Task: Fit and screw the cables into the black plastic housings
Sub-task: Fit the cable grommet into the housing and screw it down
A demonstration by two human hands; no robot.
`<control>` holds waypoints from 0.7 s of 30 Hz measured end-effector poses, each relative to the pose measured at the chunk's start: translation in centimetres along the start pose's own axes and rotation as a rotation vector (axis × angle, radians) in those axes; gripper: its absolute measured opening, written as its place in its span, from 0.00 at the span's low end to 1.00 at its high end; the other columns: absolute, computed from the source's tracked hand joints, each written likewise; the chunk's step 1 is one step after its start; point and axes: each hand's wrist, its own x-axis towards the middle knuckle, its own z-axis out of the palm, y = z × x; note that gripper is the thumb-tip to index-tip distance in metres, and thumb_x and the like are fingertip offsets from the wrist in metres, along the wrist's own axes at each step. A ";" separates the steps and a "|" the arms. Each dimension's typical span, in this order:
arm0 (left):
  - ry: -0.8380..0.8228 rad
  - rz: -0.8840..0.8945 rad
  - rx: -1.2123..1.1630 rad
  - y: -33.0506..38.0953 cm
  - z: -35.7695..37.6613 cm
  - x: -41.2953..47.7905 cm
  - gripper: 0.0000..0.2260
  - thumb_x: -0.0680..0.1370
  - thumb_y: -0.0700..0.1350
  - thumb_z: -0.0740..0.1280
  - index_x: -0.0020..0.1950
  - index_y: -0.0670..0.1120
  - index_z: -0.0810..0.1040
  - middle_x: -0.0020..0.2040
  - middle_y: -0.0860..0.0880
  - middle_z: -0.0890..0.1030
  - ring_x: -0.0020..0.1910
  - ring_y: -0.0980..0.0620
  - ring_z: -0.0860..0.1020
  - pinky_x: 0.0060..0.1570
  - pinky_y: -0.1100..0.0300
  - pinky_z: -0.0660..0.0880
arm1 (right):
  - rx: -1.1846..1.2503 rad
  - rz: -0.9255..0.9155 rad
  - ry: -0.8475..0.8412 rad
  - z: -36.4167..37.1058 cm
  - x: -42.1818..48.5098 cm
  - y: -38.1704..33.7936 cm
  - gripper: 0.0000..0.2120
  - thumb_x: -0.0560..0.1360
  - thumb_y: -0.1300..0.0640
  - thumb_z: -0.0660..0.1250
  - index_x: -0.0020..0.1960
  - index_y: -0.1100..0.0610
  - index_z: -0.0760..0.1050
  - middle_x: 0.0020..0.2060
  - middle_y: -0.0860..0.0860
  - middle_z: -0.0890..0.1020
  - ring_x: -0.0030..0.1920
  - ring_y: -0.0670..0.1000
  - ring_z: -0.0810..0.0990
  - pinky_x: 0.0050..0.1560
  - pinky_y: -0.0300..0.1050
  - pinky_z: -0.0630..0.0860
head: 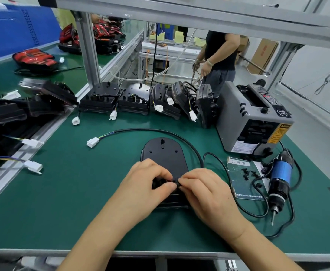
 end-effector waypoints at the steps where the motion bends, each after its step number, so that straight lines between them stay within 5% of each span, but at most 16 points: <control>1: -0.017 -0.008 0.001 0.0 0.0 0.1 0.04 0.73 0.55 0.68 0.43 0.64 0.74 0.48 0.62 0.73 0.54 0.67 0.66 0.49 0.74 0.63 | 0.011 -0.004 0.001 0.0 0.0 0.0 0.06 0.74 0.63 0.69 0.45 0.65 0.82 0.42 0.57 0.82 0.41 0.57 0.80 0.45 0.49 0.77; 7: -0.067 -0.064 -0.100 0.3 -0.1 0.3 0.05 0.70 0.54 0.71 0.39 0.64 0.77 0.47 0.60 0.71 0.53 0.67 0.65 0.49 0.72 0.62 | 0.049 -0.027 0.035 0.3 0.1 0.0 0.06 0.74 0.64 0.67 0.45 0.66 0.82 0.41 0.57 0.82 0.41 0.57 0.80 0.44 0.51 0.77; 12: 0.019 -0.114 -0.215 0.4 0.4 0.0 0.04 0.69 0.48 0.74 0.39 0.58 0.81 0.47 0.59 0.74 0.54 0.67 0.66 0.46 0.82 0.58 | 0.194 0.052 0.004 0.3 0.0 -0.1 0.07 0.75 0.62 0.67 0.46 0.64 0.82 0.42 0.55 0.82 0.42 0.56 0.80 0.42 0.50 0.77; 21: 0.189 -0.126 -0.286 0.6 1.6 -0.6 0.08 0.68 0.42 0.76 0.36 0.55 0.82 0.45 0.56 0.78 0.55 0.68 0.67 0.47 0.81 0.60 | 0.392 0.264 -0.023 0.1 0.1 -0.2 0.06 0.73 0.59 0.70 0.46 0.63 0.82 0.42 0.51 0.83 0.44 0.53 0.80 0.47 0.51 0.76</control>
